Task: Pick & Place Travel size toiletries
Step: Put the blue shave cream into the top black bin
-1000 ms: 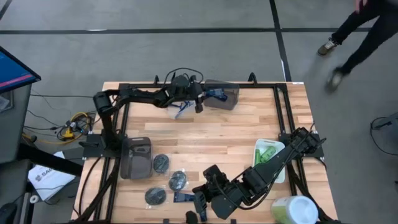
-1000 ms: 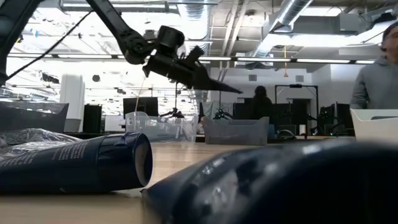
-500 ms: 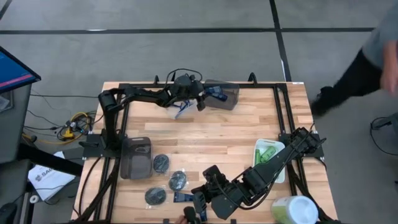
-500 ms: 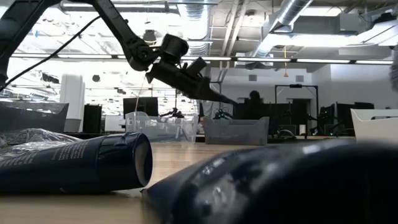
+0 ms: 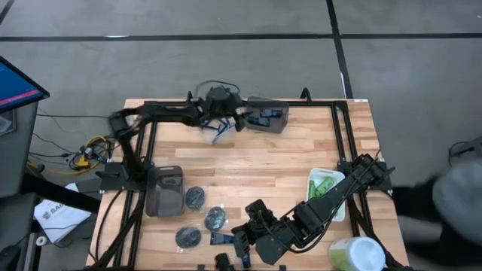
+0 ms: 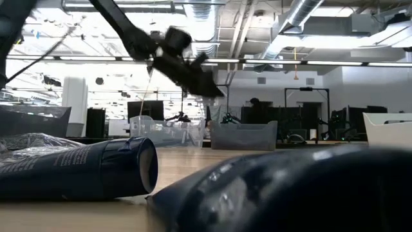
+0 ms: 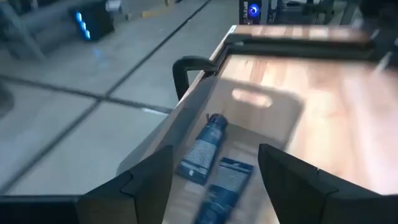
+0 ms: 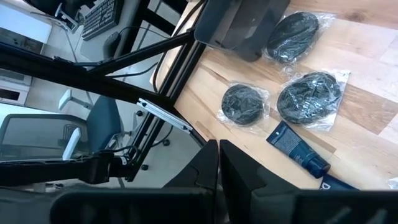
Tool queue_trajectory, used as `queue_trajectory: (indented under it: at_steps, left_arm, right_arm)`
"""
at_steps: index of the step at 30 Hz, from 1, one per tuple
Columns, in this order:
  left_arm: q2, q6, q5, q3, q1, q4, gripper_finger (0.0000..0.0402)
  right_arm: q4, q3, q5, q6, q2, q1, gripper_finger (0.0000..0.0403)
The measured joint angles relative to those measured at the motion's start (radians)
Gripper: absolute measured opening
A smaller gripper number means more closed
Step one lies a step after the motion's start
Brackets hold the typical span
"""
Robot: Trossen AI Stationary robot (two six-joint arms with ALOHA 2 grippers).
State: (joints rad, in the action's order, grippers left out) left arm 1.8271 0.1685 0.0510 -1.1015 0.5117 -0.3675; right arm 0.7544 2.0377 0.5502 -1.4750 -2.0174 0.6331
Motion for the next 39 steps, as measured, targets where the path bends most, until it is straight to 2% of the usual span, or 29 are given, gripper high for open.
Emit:
queue_trajectory:
  at_steps: [4,7,10,14,19,23,27,34,39]
  left_arm:
    - [-0.235,-0.096,0.002,0.002,0.000,0.235,0.0231]
    - [-0.453,-0.098,0.004,0.030,-0.002,0.370,0.0231]
    - [-0.685,-0.102,-0.002,0.057,-0.005,0.431,0.0231]
    - [-0.965,-0.164,-0.003,0.096,-0.007,0.441,0.0231]
    - [-1.216,-0.253,-0.004,0.117,-0.007,0.452,0.0231]
    - [-1.330,-0.312,-0.007,0.118,-0.007,0.463,0.0231]
    - [-1.406,-0.368,-0.007,0.118,-0.007,0.493,0.0231]
    - [-1.476,-0.443,0.028,0.118,-0.007,0.587,0.0231]
    - [-1.488,-0.470,0.068,0.118,-0.007,0.602,0.0231]
  right_arm:
    - [0.051,0.000,-0.006,-0.030,0.000,-0.008,0.0010]
    - [0.123,0.000,-0.094,-0.064,0.000,-0.032,0.0014]
    - [0.176,0.000,-0.181,-0.060,0.000,-0.060,0.0029]
    - [0.212,0.000,-0.241,-0.014,0.000,-0.091,0.0054]
    - [0.289,0.000,-0.344,0.022,0.000,-0.120,0.0060]
    - [0.328,-0.001,-0.358,0.075,0.000,-0.135,0.0060]
    - [0.305,-0.050,-0.350,0.198,0.000,-0.152,0.0060]
    - [0.074,-0.174,-0.343,0.540,0.000,-0.161,0.0060]
    - [-0.019,-0.215,-0.348,0.759,-0.001,-0.159,0.0060]
